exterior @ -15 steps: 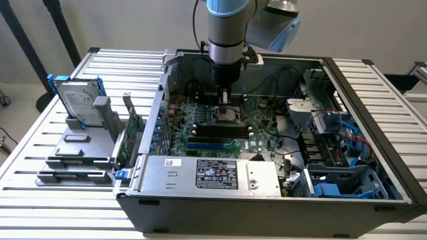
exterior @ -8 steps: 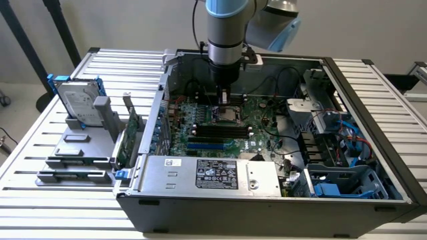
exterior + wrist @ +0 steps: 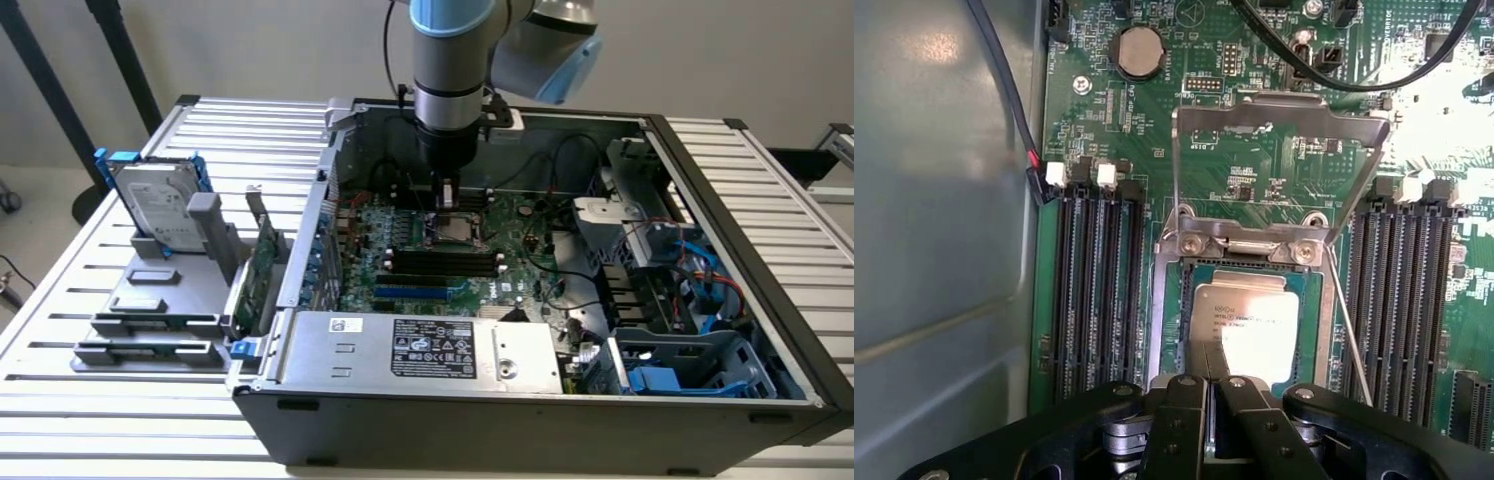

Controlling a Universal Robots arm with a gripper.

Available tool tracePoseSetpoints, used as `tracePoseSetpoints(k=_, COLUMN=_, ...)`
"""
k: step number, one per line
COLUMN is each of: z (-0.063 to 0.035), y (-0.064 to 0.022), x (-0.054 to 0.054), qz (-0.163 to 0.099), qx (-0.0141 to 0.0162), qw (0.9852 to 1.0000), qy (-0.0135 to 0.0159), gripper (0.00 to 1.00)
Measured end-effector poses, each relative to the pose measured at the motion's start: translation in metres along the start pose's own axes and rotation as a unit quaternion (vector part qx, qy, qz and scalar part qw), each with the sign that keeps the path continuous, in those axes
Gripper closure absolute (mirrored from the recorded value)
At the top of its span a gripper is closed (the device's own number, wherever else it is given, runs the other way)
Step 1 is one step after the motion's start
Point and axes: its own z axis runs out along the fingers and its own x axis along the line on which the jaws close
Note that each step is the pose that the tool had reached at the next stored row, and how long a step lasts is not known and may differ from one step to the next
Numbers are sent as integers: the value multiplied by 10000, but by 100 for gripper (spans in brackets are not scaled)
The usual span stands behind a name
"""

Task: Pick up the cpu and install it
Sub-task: 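Place the cpu into insertion slot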

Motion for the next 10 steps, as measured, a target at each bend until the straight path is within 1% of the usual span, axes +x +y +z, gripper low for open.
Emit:
tracePoseSetpoints(k=7, z=-8, y=0, x=-2, qz=-12, qx=-1, qw=10000, qy=19, gripper=89)
tracePoseSetpoints(k=10, z=-34, y=1, x=-1, qz=-25, qx=0, qw=10000, qy=31, gripper=89)
